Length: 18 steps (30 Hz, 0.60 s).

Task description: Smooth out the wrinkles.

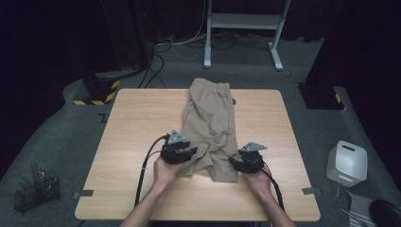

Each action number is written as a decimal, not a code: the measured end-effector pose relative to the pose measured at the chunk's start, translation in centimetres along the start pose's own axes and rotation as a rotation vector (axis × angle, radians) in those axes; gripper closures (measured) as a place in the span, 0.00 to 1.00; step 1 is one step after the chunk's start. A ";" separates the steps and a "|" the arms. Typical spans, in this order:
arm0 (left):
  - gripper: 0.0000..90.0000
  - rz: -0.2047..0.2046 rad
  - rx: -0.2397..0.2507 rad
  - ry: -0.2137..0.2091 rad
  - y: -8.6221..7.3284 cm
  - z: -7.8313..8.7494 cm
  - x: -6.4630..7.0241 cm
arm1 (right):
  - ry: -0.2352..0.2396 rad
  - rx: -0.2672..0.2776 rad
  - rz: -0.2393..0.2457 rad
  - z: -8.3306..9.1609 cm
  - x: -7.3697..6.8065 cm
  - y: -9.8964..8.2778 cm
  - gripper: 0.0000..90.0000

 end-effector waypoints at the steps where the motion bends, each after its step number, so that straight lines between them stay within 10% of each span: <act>1: 0.53 0.022 0.001 0.015 0.2 0.1 -0.6 | -0.001 0.000 0.003 0.0 0.0 0.0 0.49; 8: 0.49 0.107 -0.077 -0.022 0.2 -2.3 -2.4 | -0.001 -0.004 -0.002 -0.1 0.0 0.1 0.49; 15: 0.97 0.062 -0.128 -0.125 -0.3 -3.9 -0.8 | -0.004 -0.003 0.000 -0.1 -0.1 0.1 0.49; 18: 0.97 0.023 -0.115 -0.200 0.0 -3.3 1.3 | -0.004 -0.003 -0.001 -0.1 -0.1 0.1 0.49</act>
Point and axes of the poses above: each handheld gripper's, and its own axes: z roughly backward along the jaws, y roughly out of its top, x roughly to its right, the point moved 3 cm from there along -z, roughly forward along the jaws, and after that the axes turned 11 degrees about z, right-handed, at the moved point
